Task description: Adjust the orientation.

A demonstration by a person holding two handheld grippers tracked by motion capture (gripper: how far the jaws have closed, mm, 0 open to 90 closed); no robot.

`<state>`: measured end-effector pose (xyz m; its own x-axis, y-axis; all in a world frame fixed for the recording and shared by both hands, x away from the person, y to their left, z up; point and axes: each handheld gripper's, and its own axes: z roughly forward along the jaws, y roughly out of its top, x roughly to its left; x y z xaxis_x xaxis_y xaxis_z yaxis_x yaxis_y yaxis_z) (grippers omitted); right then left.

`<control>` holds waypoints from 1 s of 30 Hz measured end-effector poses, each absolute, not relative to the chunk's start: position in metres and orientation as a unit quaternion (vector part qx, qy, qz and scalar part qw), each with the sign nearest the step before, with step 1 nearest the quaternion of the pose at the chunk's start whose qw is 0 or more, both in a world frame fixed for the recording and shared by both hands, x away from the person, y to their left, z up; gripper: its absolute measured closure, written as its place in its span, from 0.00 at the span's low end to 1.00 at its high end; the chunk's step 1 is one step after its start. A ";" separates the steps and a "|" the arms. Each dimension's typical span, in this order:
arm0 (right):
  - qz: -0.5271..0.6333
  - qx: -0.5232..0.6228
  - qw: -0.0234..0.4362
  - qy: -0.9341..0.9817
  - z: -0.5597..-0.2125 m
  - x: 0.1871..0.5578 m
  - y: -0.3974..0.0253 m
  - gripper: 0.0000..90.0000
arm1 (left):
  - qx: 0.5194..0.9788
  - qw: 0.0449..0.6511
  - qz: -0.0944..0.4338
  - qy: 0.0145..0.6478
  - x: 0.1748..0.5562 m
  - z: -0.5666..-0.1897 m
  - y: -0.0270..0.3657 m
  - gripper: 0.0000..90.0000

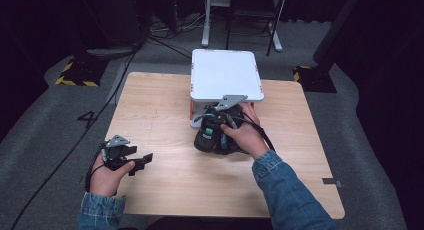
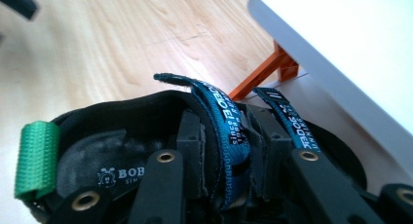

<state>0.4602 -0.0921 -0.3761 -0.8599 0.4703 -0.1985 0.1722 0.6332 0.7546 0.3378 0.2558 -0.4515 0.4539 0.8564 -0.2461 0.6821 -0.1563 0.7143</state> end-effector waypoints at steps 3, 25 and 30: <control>0.371 0.182 0.202 0.888 -0.385 0.471 -0.083 0.78 | 0.752 0.401 0.107 0.512 0.338 -0.452 0.255 0.30; 0.319 0.184 0.257 0.894 -0.424 0.489 -0.057 0.73 | 0.757 0.398 0.101 0.508 0.344 -0.456 0.250 0.30; 0.311 0.184 0.256 0.897 -0.425 0.483 -0.054 0.60 | 0.758 0.397 0.100 0.509 0.344 -0.456 0.249 0.30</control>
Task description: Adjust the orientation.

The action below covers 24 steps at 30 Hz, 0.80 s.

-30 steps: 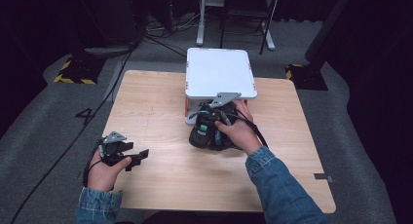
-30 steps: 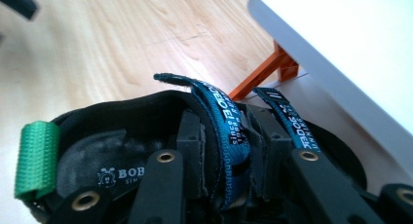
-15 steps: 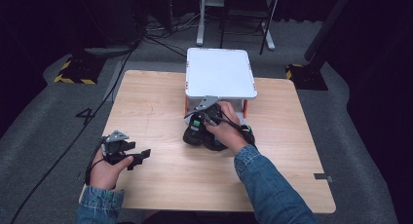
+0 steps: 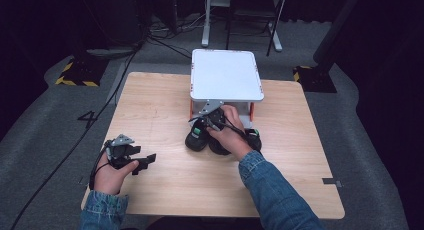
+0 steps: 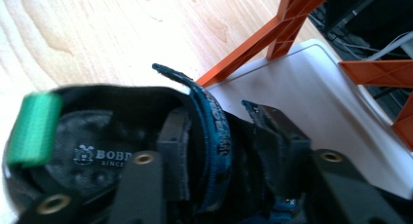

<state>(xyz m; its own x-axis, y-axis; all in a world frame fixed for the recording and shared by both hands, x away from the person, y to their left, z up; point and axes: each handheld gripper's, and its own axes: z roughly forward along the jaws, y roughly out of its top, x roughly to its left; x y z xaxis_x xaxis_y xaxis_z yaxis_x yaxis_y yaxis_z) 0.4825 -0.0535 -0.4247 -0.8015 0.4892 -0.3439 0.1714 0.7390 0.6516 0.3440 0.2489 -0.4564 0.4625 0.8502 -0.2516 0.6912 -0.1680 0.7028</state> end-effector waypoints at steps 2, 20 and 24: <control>0.310 0.185 0.245 0.900 -0.423 0.479 -0.054 0.55 | 0.762 0.395 0.098 0.505 0.344 -0.457 0.248 0.30; 0.435 0.282 0.232 0.823 -0.382 0.403 -0.171 0.41 | 0.780 0.399 0.113 0.468 0.348 -0.456 0.226 0.32; 0.441 0.321 0.231 0.805 -0.387 0.389 -0.209 0.40 | 0.781 0.399 0.121 0.465 0.345 -0.454 0.222 0.33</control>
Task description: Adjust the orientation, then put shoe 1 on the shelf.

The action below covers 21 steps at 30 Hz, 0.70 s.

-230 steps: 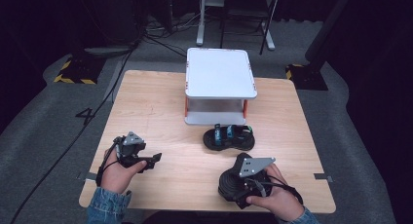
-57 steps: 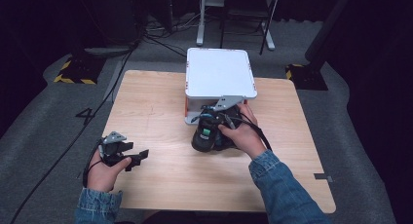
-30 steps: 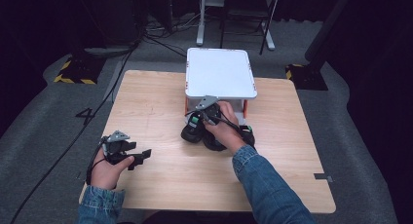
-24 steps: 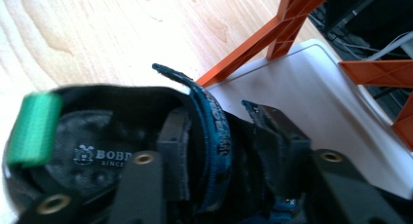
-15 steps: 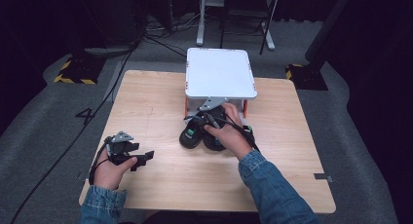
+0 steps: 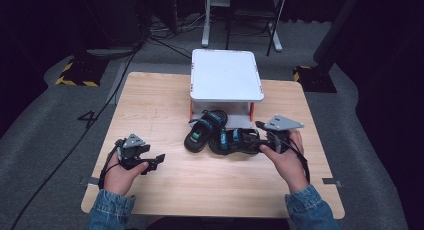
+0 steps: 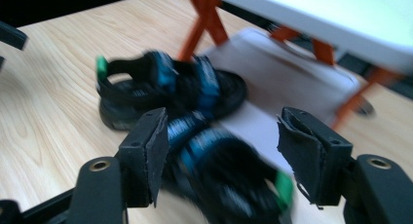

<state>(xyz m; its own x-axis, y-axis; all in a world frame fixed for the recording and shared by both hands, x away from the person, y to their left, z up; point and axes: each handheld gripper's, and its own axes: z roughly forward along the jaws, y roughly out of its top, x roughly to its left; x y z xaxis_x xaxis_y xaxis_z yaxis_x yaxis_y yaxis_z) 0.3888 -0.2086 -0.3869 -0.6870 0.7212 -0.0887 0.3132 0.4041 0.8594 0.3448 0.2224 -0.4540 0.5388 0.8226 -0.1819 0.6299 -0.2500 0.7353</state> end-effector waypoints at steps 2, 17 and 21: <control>0.435 0.339 0.225 0.803 -0.391 0.384 -0.223 0.39 | 0.785 0.399 0.123 0.457 0.344 -0.453 0.220 0.34; 0.422 0.405 0.211 0.783 -0.420 0.367 -0.281 0.39 | 0.808 0.391 0.131 0.421 0.361 -0.468 0.184 0.37; 0.429 0.422 0.202 0.773 -0.421 0.363 -0.293 0.39 | 0.821 0.365 0.146 0.415 0.371 -0.481 0.174 0.27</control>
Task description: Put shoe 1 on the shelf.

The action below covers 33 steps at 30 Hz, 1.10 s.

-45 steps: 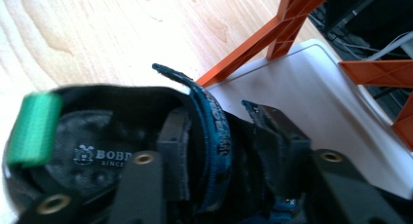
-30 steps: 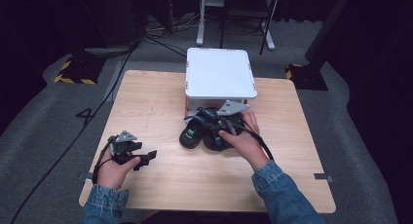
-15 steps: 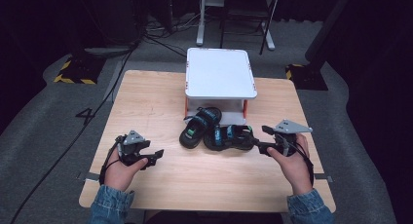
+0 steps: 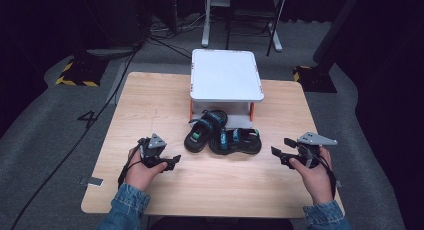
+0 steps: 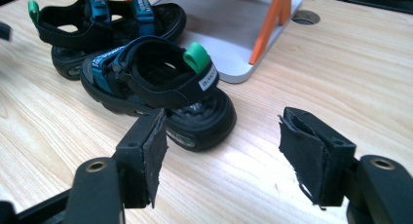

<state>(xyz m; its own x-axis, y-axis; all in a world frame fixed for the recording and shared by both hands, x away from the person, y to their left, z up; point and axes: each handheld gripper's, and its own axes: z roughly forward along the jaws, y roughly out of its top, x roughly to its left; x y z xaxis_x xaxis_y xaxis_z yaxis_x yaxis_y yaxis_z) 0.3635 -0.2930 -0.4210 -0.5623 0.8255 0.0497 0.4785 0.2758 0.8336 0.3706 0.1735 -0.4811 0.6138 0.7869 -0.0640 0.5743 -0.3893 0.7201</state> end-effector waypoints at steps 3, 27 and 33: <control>0.429 0.425 0.202 0.771 -0.421 0.361 -0.297 0.39 | 0.819 0.373 0.144 0.411 0.376 -0.485 0.167 0.27; 0.423 0.455 0.193 0.759 -0.433 0.342 -0.315 0.38 | 0.846 0.351 0.134 0.378 0.407 -0.498 0.128 0.38; 0.423 0.448 0.187 0.765 -0.435 0.344 -0.310 0.39 | 0.851 0.346 0.124 0.376 0.401 -0.495 0.122 0.41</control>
<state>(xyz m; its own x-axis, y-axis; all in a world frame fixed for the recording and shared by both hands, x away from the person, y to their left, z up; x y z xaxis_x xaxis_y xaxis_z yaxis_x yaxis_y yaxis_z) 0.3435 -0.3097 -0.4351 -0.5279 0.8442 0.0926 0.5280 0.2409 0.8143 0.4012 0.1217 -0.4955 0.6865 0.7255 -0.0495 0.5542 -0.4779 0.6816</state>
